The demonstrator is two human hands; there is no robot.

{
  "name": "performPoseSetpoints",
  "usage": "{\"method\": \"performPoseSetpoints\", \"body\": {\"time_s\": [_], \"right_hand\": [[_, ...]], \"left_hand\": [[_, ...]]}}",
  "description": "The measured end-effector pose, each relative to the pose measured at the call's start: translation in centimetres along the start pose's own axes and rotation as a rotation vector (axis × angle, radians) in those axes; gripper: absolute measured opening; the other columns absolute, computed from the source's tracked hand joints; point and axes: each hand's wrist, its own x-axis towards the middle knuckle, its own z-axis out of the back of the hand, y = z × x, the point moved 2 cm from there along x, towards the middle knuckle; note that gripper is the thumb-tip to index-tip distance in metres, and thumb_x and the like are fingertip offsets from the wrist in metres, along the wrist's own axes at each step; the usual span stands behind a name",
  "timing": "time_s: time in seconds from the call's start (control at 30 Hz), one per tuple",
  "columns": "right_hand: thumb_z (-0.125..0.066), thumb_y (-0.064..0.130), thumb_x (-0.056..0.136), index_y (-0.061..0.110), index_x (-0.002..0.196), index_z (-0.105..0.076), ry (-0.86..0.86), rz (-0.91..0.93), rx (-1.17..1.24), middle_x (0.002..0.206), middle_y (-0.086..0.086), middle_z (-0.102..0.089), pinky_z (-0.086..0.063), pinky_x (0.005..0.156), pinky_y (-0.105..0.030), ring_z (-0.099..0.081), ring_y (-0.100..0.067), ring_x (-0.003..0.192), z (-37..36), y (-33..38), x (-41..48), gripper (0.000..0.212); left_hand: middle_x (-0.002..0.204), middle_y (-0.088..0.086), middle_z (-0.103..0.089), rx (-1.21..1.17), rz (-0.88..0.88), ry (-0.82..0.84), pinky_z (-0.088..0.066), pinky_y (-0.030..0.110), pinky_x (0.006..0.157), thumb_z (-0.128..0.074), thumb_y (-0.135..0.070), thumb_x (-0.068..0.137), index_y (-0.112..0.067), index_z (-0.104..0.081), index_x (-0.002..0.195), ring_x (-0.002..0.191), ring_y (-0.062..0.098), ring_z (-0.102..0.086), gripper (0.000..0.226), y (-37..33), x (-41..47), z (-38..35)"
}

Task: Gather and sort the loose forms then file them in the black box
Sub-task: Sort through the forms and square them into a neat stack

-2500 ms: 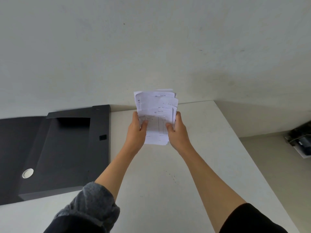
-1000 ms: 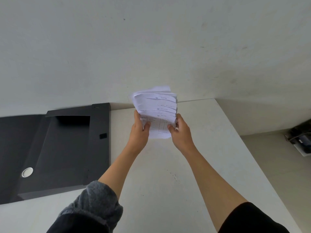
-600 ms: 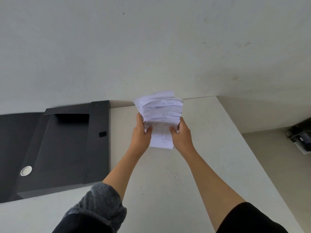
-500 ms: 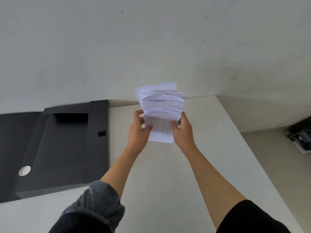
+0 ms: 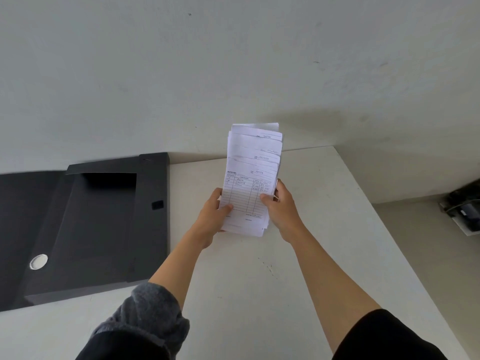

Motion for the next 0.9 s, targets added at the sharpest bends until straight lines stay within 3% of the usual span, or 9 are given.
{"method": "performPoseSetpoints", "body": {"time_s": [0.13,0.3,0.4,0.5,0.57,0.63,0.7,0.8,0.9], "right_hand": [[-0.047,0.001,0.093,0.022,0.117,-0.053,-0.003,-0.002,0.079,0.111,0.003,-0.062,-0.048,0.077,-0.019,-0.06,-0.009,0.098,0.3,0.2,0.2,0.032],[-0.05,0.0,0.09,0.037,0.107,-0.052,0.032,0.03,0.096,0.114,0.001,-0.065,-0.052,0.091,-0.035,-0.062,-0.017,0.107,0.6,0.4,0.4,0.041],[-0.052,0.009,0.092,0.03,0.121,-0.053,0.063,0.057,0.071,0.117,0.005,-0.064,-0.05,0.089,-0.027,-0.06,-0.011,0.108,0.7,1.1,0.4,0.035],[-0.052,0.018,0.095,0.025,0.122,-0.057,0.049,0.067,0.062,0.111,0.012,-0.063,-0.045,0.082,-0.017,-0.058,-0.002,0.103,1.0,1.6,0.3,0.028],[-0.053,0.02,0.095,0.024,0.118,-0.059,0.042,0.06,0.065,0.108,0.012,-0.065,-0.047,0.083,-0.02,-0.06,-0.002,0.101,1.1,1.5,0.1,0.024],[-0.053,0.021,0.095,0.024,0.115,-0.061,0.05,0.03,0.063,0.109,0.008,-0.067,-0.051,0.087,-0.025,-0.063,-0.008,0.102,1.2,1.0,-0.1,0.021],[-0.053,0.022,0.095,0.022,0.111,-0.063,0.049,-0.035,0.074,0.109,0.004,-0.069,-0.053,0.089,-0.032,-0.065,-0.014,0.103,1.3,0.2,-0.3,0.019],[-0.054,0.023,0.094,0.02,0.108,-0.065,0.074,-0.176,0.112,0.108,-0.002,-0.071,-0.055,0.09,-0.042,-0.067,-0.021,0.101,1.2,-1.3,-0.8,0.018],[-0.055,0.019,0.094,0.017,0.107,-0.066,0.144,-0.301,0.189,0.105,-0.005,-0.072,-0.057,0.084,-0.041,-0.069,-0.023,0.097,1.0,-2.3,-1.4,0.017]], "left_hand": [[0.121,0.003,-0.058,0.058,0.025,0.078,-0.06,0.04,0.071,-0.039,-0.018,0.099,-0.029,-0.04,0.118,0.105,0.023,-0.061,0.022,-0.5,-0.1,0.1],[0.121,0.004,-0.059,0.066,0.002,0.086,-0.061,0.036,0.068,-0.039,-0.018,0.1,-0.028,-0.039,0.118,0.101,0.021,-0.062,0.021,-1.0,-0.3,0.2],[0.12,0.011,-0.061,0.029,-0.036,0.069,-0.061,0.035,0.072,-0.04,-0.013,0.1,-0.023,-0.042,0.119,0.102,0.022,-0.063,0.022,-1.0,-0.5,0.1],[0.118,0.015,-0.062,-0.081,-0.046,0.053,-0.061,0.034,0.07,-0.043,-0.011,0.099,-0.017,-0.044,0.115,0.1,0.023,-0.063,0.018,-1.2,-0.7,0.0],[0.116,0.009,-0.063,-0.123,0.015,0.085,-0.06,0.036,0.071,-0.049,-0.019,0.098,-0.018,-0.046,0.116,0.098,0.021,-0.064,0.018,-1.1,-0.9,-0.1],[0.116,-0.001,-0.061,0.002,0.094,0.124,-0.058,0.039,0.079,-0.053,-0.038,0.093,-0.025,-0.049,0.119,0.101,0.016,-0.062,0.029,-0.7,-1.0,0.0],[0.115,-0.002,-0.061,0.1,0.138,0.075,-0.054,0.038,0.087,-0.056,-0.051,0.087,-0.02,-0.048,0.12,0.099,0.013,-0.061,0.045,0.0,-0.9,0.2],[0.11,0.001,-0.069,-0.057,0.193,0.08,-0.053,0.029,0.078,-0.056,-0.051,0.087,-0.015,-0.057,0.116,0.097,0.015,-0.066,0.046,0.7,-0.8,0.5],[0.1,0.004,-0.073,-0.289,0.313,0.113,-0.053,0.033,0.082,-0.061,-0.036,0.088,-0.013,-0.065,0.109,0.094,0.021,-0.067,0.031,1.5,-1.0,0.5]]}}
